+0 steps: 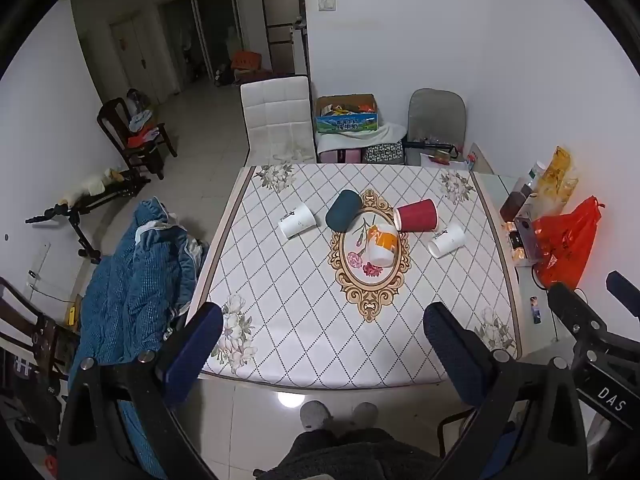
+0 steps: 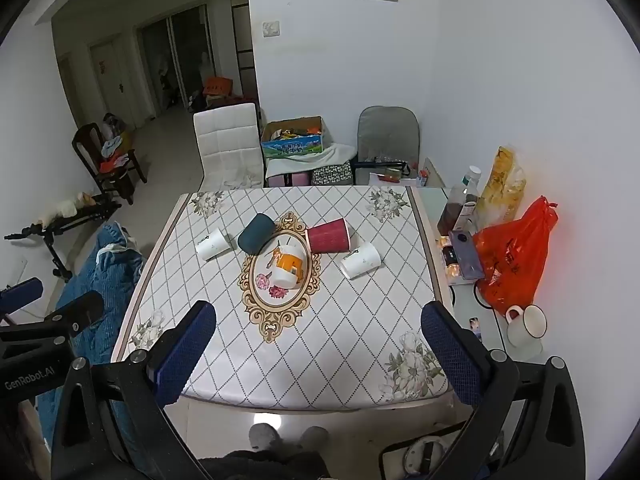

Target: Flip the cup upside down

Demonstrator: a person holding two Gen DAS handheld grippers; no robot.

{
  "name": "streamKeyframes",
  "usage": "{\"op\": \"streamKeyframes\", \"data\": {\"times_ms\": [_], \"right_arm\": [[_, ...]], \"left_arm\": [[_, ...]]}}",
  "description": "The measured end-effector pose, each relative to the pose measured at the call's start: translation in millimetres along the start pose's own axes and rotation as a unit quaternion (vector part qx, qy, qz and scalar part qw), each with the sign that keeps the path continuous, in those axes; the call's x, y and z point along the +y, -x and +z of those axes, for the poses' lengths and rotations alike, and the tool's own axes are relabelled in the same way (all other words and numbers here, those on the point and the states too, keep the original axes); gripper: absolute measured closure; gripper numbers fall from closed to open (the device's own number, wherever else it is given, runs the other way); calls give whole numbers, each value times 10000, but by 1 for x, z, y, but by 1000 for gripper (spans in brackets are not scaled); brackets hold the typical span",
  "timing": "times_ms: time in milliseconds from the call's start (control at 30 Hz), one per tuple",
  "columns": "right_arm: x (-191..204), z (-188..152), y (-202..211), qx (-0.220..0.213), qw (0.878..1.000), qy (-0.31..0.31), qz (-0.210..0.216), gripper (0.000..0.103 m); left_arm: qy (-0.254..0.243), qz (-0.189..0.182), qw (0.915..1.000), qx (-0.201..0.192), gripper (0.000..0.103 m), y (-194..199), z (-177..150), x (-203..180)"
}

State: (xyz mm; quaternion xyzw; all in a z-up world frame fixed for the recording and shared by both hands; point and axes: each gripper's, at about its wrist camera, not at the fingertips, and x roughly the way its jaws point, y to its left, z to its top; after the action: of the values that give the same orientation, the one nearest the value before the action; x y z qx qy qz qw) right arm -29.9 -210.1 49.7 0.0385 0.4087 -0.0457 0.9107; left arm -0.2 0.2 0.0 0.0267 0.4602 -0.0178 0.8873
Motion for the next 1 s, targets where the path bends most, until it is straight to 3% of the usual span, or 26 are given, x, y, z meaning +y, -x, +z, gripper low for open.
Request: {"op": "streamKeyframes", "data": {"times_ms": [1000], "right_arm": [[-2,-5,17,-89,10000,-11,-28,0]], "left_arm": [[-30,53,10000,-32,0,6,0,-1]]}}
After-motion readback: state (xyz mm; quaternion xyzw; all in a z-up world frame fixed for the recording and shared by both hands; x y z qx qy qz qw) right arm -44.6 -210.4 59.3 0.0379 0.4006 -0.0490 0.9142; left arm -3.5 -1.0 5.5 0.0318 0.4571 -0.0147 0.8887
